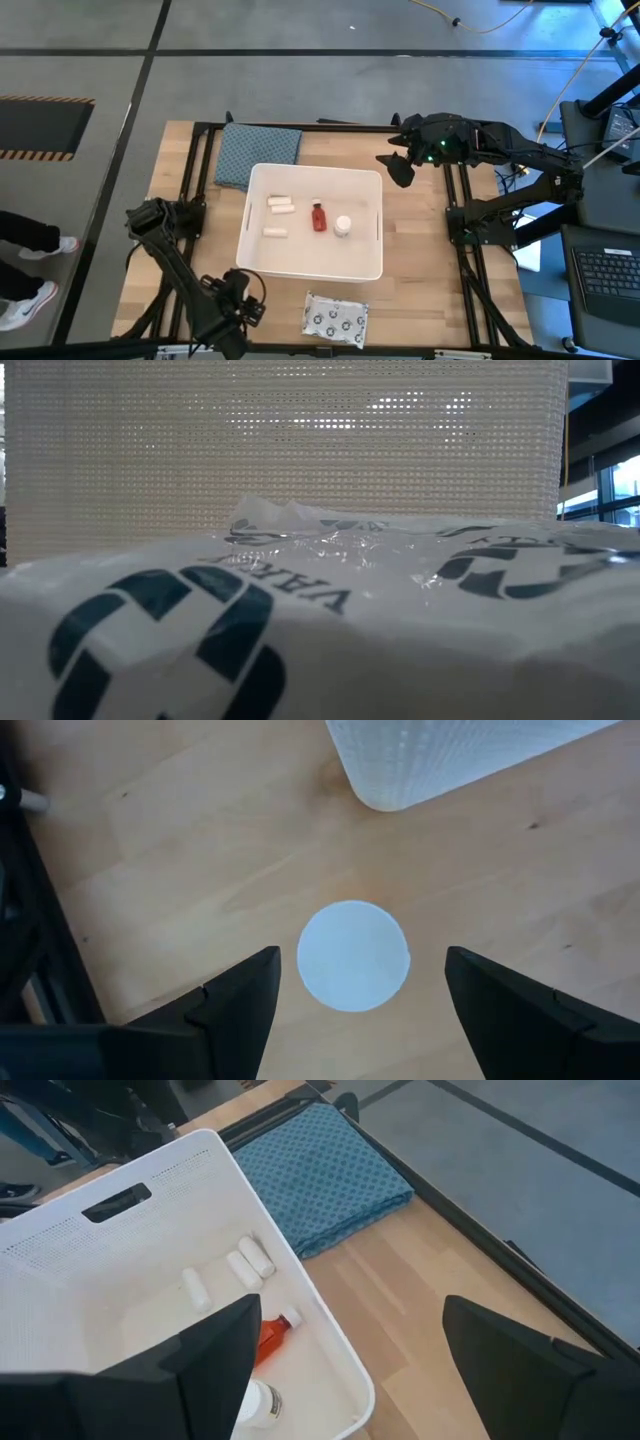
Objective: Pick & place medical supplies in basket/bin
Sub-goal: Put the yellow medicine bottle into the white basket
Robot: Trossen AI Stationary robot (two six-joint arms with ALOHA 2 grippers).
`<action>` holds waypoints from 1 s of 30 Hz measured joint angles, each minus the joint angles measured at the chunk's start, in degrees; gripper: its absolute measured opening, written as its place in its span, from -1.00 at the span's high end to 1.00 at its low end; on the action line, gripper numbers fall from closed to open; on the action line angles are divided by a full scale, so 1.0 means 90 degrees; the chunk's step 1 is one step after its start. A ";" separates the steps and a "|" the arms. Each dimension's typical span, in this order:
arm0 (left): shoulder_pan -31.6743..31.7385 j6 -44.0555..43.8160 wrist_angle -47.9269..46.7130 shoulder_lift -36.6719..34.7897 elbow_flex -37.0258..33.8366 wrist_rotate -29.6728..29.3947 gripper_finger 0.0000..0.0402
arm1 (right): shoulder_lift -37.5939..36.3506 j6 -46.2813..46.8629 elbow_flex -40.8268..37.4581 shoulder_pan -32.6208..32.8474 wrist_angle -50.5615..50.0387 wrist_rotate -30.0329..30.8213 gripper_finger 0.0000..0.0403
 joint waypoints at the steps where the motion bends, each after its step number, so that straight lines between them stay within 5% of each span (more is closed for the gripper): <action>1: 0.0013 0.0002 -0.0003 0.0000 0.0000 -0.0001 -0.37 | 0.0000 -0.0001 0.0000 0.0000 0.0001 0.0000 -0.55; 12: 0.0030 -0.0088 0.0260 0.0000 -0.0384 0.0392 -0.37 | 0.0002 0.0014 0.0000 0.0000 -0.0002 0.0000 -0.55; 18: 0.0039 -0.0218 0.0469 0.0004 -0.0520 -0.0068 -0.37 | 0.0002 0.0008 -0.0002 0.0001 0.0001 0.0000 -0.55; 30: 0.0124 0.0076 0.0709 0.0002 -0.1001 0.0044 -0.37 | 0.0002 0.0012 -0.0002 0.0002 0.0001 0.0000 -0.55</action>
